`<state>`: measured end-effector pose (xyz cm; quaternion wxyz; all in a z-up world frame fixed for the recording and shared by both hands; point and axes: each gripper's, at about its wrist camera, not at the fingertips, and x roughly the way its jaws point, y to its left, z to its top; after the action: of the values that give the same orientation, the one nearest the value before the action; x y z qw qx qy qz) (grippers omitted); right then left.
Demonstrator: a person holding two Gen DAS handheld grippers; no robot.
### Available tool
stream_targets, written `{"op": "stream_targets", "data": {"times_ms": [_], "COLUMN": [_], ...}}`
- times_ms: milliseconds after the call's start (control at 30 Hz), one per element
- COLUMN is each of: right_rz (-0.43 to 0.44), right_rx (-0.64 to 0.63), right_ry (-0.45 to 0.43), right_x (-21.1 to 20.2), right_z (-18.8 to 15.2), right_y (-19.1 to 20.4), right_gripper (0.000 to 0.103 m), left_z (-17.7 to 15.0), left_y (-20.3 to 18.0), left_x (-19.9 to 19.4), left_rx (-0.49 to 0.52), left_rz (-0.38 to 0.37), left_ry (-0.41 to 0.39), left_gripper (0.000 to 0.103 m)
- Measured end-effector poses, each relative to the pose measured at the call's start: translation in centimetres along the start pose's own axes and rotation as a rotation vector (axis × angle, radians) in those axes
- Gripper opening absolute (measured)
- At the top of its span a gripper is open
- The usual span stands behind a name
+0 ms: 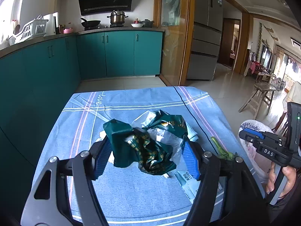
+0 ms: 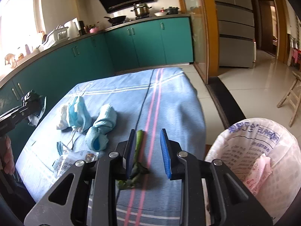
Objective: Collect trash
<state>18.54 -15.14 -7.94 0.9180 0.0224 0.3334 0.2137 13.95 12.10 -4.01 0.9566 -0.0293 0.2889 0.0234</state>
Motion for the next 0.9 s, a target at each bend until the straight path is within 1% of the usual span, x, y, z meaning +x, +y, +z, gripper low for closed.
{"op": "stream_targets", "data": {"times_ms": [133, 333, 433, 500, 567, 667, 700, 767, 833, 900], "right_rz": [-0.026, -0.089, -0.096, -0.118, -0.154, -0.266, -0.288, -0.311, -0.317, -0.33], "right_rx": [0.009, 0.038, 0.099, 0.139, 0.163, 0.187, 0.2, 0.249, 0.299, 0.327], "right_ry": [-0.004, -0.098, -0.137, -0.15, -0.146, -0.123, -0.111, -0.074, -0.013, 0.019], "right_x": [-0.4, -2.8, -3.9, -4.6, -4.9, -5.1, -5.1, -4.8, -4.2, -4.0], "right_z": [-0.5, -0.6, -0.7, -0.9, -1.1, -1.9, -2.2, -2.7, -3.3, -3.9], "right_y": [-1.0, -3.1, -5.0, -6.4, -7.6, -9.7, -10.4, -11.9, -13.4, -14.2], "right_gripper": [0.027, 0.027, 0.027, 0.027, 0.027, 0.027, 0.027, 0.027, 0.027, 0.027], "left_z": [0.2, 0.3, 0.3, 0.2, 0.0, -0.1, -0.1, -0.1, -0.2, -0.4], "left_y": [-0.3, -1.5, -2.9, -3.8, -4.7, -6.3, -6.8, -8.1, -9.1, -10.1], "left_x": [0.0, 0.1, 0.3, 0.3, 0.4, 0.9, 1.0, 1.0, 1.0, 1.1], "left_rx": [-0.006, -0.005, 0.011, 0.031, 0.055, 0.074, 0.08, 0.098, 0.12, 0.14], "left_rz": [-0.009, -0.042, -0.071, -0.081, -0.089, -0.11, -0.12, -0.148, -0.161, -0.168], "left_ry": [0.0, 0.0, 0.007, 0.005, 0.009, 0.031, 0.036, 0.037, 0.034, 0.037], "left_gripper": [0.069, 0.069, 0.069, 0.069, 0.069, 0.069, 0.069, 0.069, 0.069, 0.069]}}
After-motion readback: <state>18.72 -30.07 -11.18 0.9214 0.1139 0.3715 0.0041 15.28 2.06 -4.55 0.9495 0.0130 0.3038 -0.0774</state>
